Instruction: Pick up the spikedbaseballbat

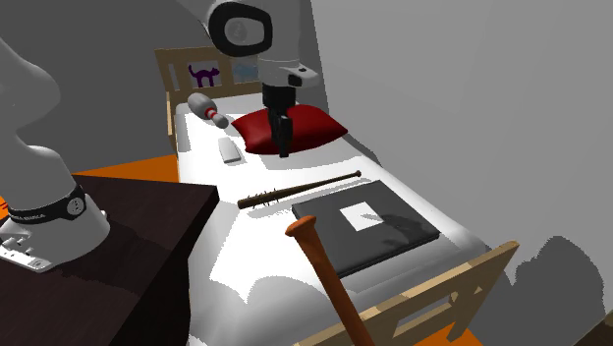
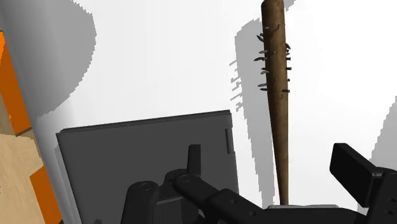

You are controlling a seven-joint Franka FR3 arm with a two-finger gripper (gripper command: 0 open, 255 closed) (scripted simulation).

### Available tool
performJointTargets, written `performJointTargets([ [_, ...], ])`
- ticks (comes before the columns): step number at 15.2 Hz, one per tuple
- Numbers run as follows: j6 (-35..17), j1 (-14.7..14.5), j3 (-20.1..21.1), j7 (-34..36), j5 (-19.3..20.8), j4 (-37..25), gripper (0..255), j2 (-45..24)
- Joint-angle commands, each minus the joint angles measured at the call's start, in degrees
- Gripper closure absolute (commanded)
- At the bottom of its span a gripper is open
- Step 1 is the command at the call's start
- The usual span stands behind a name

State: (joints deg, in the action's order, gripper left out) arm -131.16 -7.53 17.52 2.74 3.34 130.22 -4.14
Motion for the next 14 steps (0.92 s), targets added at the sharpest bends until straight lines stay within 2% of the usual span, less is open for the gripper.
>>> performJointTargets([
  [1, -1.1, -0.6, 0.3, 0.8, 1.5, -2.2, 0, -4.1],
  [9, -4.9, -5.3, -0.3, 4.7, 8.2, -12.6, 0, -21.5],
  [14, -6.0, -8.2, -1.2, 5.8, 10.7, -18.9, 0, -30.3],
])
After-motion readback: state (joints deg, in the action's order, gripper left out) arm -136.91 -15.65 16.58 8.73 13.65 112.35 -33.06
